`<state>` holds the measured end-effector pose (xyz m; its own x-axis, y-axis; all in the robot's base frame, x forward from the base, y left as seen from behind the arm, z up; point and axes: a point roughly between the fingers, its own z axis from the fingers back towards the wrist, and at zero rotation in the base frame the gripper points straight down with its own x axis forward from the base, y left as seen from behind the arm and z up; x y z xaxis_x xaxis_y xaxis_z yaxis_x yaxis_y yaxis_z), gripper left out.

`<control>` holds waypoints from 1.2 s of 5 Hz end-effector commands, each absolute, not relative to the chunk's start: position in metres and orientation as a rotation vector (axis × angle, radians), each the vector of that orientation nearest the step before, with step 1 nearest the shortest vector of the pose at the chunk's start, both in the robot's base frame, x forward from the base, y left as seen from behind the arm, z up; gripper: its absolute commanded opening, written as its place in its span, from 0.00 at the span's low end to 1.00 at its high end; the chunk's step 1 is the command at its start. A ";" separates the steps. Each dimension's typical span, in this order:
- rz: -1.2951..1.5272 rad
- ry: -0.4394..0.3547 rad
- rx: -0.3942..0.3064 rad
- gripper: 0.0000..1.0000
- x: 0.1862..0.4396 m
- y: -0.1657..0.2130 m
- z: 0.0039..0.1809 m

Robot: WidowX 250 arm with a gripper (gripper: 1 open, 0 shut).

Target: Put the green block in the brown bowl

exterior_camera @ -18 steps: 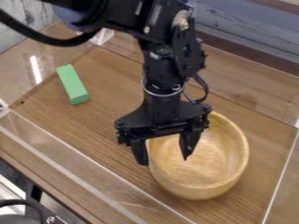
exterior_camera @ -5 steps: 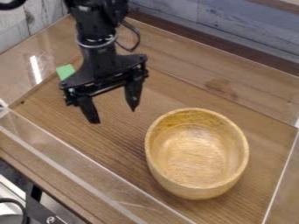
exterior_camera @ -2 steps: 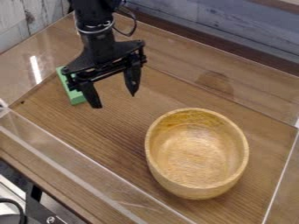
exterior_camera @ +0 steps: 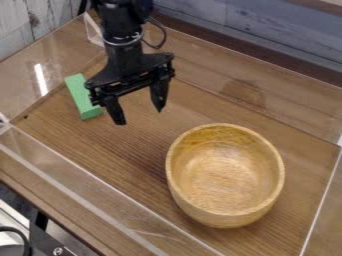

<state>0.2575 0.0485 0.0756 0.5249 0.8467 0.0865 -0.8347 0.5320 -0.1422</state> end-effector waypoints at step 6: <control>1.057 -0.235 -0.061 1.00 0.265 0.144 0.093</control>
